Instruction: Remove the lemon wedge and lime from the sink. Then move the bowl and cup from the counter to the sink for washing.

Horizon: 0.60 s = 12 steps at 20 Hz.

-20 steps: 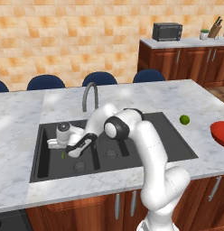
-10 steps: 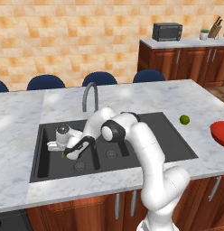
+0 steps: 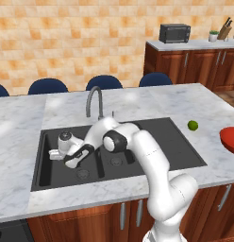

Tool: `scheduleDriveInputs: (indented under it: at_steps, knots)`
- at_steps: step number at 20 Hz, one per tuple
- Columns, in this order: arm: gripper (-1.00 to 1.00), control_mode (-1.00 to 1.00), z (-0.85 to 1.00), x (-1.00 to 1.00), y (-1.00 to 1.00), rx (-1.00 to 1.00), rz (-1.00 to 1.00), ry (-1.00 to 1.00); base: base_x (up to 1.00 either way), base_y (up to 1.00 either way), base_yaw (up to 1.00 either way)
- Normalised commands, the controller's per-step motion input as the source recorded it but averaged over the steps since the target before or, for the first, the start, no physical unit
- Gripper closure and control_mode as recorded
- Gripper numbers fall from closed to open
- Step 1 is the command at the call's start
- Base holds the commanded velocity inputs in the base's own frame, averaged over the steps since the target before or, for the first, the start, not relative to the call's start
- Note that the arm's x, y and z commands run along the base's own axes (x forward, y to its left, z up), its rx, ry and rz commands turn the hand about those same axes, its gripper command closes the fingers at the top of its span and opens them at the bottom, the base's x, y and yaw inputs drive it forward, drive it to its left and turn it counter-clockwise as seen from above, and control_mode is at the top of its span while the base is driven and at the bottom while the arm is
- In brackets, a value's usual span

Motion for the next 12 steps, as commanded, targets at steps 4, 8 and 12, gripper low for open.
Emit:
scheduleDriveInputs:
  at_steps: [4, 8, 12]
  knots:
    - [-1.00, -1.00, -0.19, 0.15, 0.04, 0.00, 0.00, 0.05, 0.00, 0.00, 0.00]
    - [-1.00, -1.00, -0.18, 0.15, 0.04, 0.00, 0.00, 0.02, 0.00, 0.00, 0.00]
    - [-1.00, -1.00, -0.17, 0.13, 0.09, 0.00, 0.00, 0.00, 0.00, 0.00, 0.00]
